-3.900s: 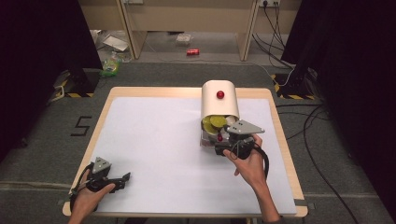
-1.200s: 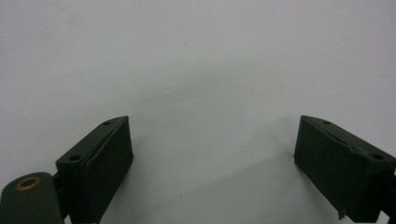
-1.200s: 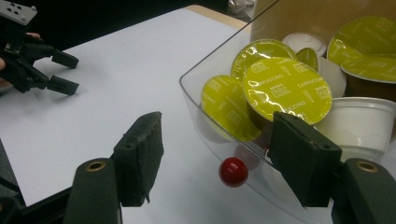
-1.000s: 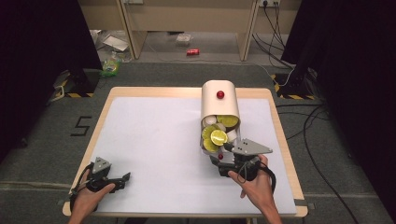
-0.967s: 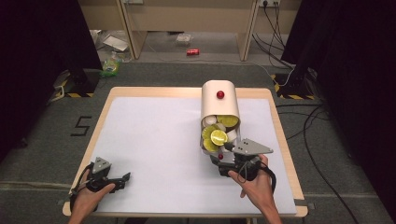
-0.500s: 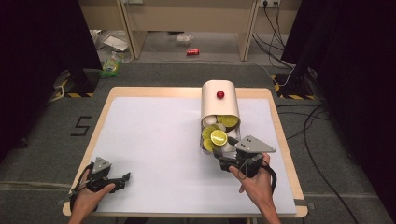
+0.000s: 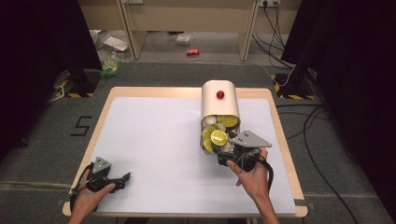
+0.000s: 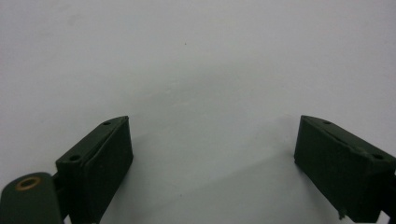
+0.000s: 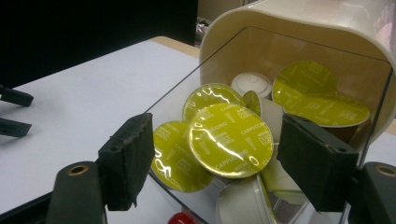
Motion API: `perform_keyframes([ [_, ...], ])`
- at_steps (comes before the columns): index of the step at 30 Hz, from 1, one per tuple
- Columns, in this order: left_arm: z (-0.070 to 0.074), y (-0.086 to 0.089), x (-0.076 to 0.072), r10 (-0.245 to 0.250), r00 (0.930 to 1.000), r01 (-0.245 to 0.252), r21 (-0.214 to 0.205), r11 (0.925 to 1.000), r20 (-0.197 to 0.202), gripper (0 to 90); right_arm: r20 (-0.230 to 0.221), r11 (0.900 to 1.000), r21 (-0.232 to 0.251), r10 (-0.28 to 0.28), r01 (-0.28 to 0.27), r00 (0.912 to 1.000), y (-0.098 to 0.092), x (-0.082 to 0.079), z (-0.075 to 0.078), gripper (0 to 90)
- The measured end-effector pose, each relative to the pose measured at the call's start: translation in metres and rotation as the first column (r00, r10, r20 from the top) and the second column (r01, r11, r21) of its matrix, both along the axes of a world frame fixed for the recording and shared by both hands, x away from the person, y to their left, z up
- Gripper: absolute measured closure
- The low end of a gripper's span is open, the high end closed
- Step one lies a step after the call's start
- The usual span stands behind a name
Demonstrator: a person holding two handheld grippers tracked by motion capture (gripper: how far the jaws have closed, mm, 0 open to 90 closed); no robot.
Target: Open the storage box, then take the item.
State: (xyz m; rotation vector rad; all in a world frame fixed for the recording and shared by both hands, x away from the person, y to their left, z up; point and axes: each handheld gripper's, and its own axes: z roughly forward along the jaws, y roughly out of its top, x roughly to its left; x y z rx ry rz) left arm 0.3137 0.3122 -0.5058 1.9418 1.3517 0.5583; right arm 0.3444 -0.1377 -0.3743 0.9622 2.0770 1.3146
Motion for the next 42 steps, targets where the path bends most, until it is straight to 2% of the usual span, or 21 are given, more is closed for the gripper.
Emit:
perform_keyframes([
  [6,0.0,0.0,0.0,0.0,1.0,0.0,0.0,1.0,0.0,10.6,0.005,1.0,-0.005,0.001,0.0,1.0,0.005,0.005,0.0,24.1],
  [11,0.0,0.0,0.0,0.0,1.0,0.0,0.0,1.0,0.0,10.6,-0.008,0.9999,-0.017,-0.003,0.003,1.0,0.008,0.01,-0.001,22.2],
  [25,0.0,0.0,0.0,0.0,1.0,0.0,-0.001,1.0,0.0,10.6,-0.016,0.9999,-0.012,-0.003,0.002,0.9999,0.008,0.016,0.0,20.5],
  [42,0.0,0.0,0.0,0.0,1.0,0.0,-0.001,1.0,0.0,10.6,-0.037,0.9989,-0.047,-0.004,0.002,0.9993,0.015,0.024,-0.005,20.1],
])
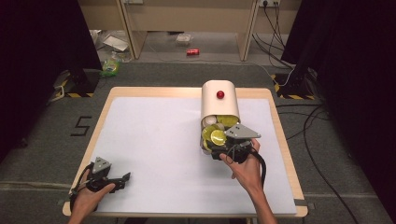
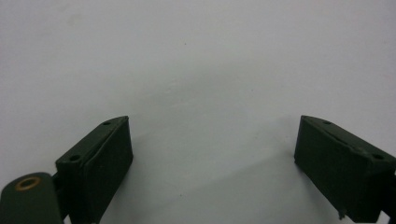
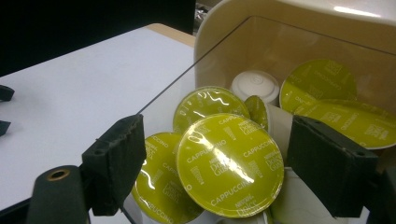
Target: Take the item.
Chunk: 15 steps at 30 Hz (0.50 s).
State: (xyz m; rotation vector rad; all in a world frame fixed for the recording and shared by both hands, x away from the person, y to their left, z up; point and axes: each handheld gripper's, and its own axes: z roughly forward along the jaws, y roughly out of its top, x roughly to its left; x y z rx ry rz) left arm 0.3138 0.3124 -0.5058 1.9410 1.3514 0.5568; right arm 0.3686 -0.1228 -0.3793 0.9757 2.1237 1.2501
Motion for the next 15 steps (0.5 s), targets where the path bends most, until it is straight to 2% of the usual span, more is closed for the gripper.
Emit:
perform_keyframes([
  [10,0.0,0.0,0.0,0.0,1.0,0.0,0.0,1.0,0.0,10.5,-0.024,0.9999,-0.009,0.006,-0.006,0.9997,0.0023,0.003,-0.0029,24.7],
  [15,0.0,0.0,0.0,0.0,1.0,0.0,0.0,1.0,0.0,10.6,-0.016,0.9997,-0.022,0.007,-0.008,0.9998,0.0033,0.0038,-0.005,32.3],
])
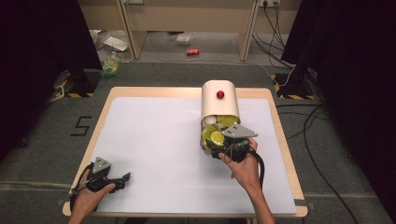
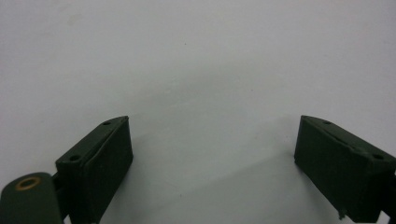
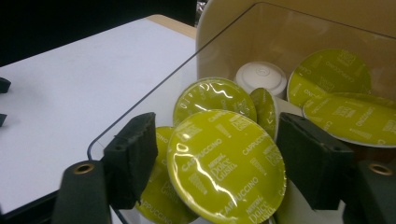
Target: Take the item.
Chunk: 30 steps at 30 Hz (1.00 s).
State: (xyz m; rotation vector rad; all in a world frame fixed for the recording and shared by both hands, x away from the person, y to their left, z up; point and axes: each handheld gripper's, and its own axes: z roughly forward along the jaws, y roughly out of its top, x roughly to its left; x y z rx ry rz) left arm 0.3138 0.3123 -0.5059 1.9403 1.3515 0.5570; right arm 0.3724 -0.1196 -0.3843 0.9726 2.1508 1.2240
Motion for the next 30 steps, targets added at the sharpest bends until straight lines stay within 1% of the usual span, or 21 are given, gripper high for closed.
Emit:
perform_keyframes([
  [1,0.0,0.0,0.0,0.0,1.0,0.0,0.0,1.0,0.0,10.6,0.004,1.0,0.0,-0.003,0.003,1.0,0.0,0.0,0.0,34.6],
  [3,0.0,0.0,0.0,0.0,1.0,0.0,0.0,1.0,0.0,10.6,0.003,1.0,0.0,-0.007,0.007,1.0,-0.001,0.0,0.0,36.1],
  [4,0.0,0.0,0.0,0.0,1.0,0.0,0.001,1.0,0.0,10.6,0.003,0.9999,0.002,-0.011,0.011,0.9999,-0.002,-0.001,0.001,39.2],
  [10,0.0,0.0,0.0,0.0,1.0,0.0,0.0,1.0,0.0,10.6,0.007,0.9999,0.005,-0.009,0.009,0.9999,-0.003,-0.001,0.001,39.9],
  [12,0.0,0.0,0.0,0.0,1.0,0.0,0.0,1.0,0.0,10.6,0.011,0.9997,0.022,-0.009,0.008,0.9999,-0.003,-0.002,0.002,40.5],
  [15,0.0,0.0,0.0,0.0,1.0,0.0,0.0,1.0,0.0,10.6,0.014,0.9996,0.029,-0.004,0.003,0.9999,-0.003,-0.003,0.004,40.7],
  [21,0.0,0.0,0.0,0.0,1.0,0.0,0.0,1.0,0.0,10.6,0.035,0.9998,0.016,-0.008,0.008,0.9993,-0.002,-0.006,0.007,40.9],
  [30,0.0,0.0,0.0,0.0,1.0,0.0,-0.001,1.0,0.0,10.5,0.057,0.9991,0.038,-0.022,0.02,0.9981,-0.007,-0.008,0.014,41.0],
])
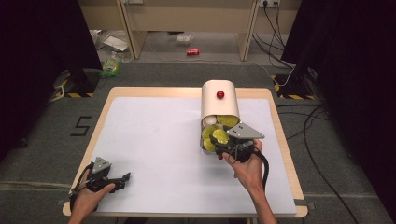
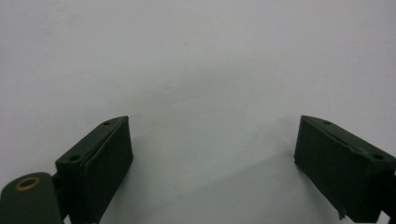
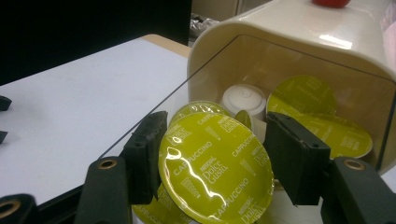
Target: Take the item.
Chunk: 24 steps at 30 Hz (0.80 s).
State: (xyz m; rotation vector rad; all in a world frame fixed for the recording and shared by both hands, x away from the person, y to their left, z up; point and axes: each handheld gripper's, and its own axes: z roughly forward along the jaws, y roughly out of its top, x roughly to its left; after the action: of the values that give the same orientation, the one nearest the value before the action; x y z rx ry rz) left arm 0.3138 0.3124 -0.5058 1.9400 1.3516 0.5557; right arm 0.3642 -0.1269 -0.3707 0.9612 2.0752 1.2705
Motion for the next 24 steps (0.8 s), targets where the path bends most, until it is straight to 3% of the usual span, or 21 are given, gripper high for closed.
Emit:
perform_keyframes([
  [18,0.0,0.0,0.0,0.0,1.0,0.0,0.001,1.0,0.0,10.5,0.021,0.9997,0.022,0.01,-0.01,0.9997,-0.006,-0.008,0.011,43.2],
  [19,0.0,0.0,0.0,0.0,1.0,0.0,0.001,1.0,0.001,10.5,0.022,0.9996,0.025,0.013,-0.013,0.9997,-0.006,-0.008,0.011,48.9],
  [20,0.0,0.0,0.0,0.0,1.0,0.0,0.0,1.0,0.0,10.5,0.024,0.999,0.034,0.026,-0.027,0.9994,-0.007,-0.008,0.012,69.1],
  [21,0.0,0.0,0.0,0.0,1.0,0.0,0.0,1.0,0.0,10.5,0.033,0.9972,0.066,0.032,-0.034,0.9989,-0.008,-0.008,0.012,59.7],
  [24,0.0,0.0,0.0,0.0,1.0,0.0,0.001,1.0,0.001,10.5,0.028,0.999,0.036,0.027,-0.028,0.9993,-0.009,-0.009,0.013,58.7],
])
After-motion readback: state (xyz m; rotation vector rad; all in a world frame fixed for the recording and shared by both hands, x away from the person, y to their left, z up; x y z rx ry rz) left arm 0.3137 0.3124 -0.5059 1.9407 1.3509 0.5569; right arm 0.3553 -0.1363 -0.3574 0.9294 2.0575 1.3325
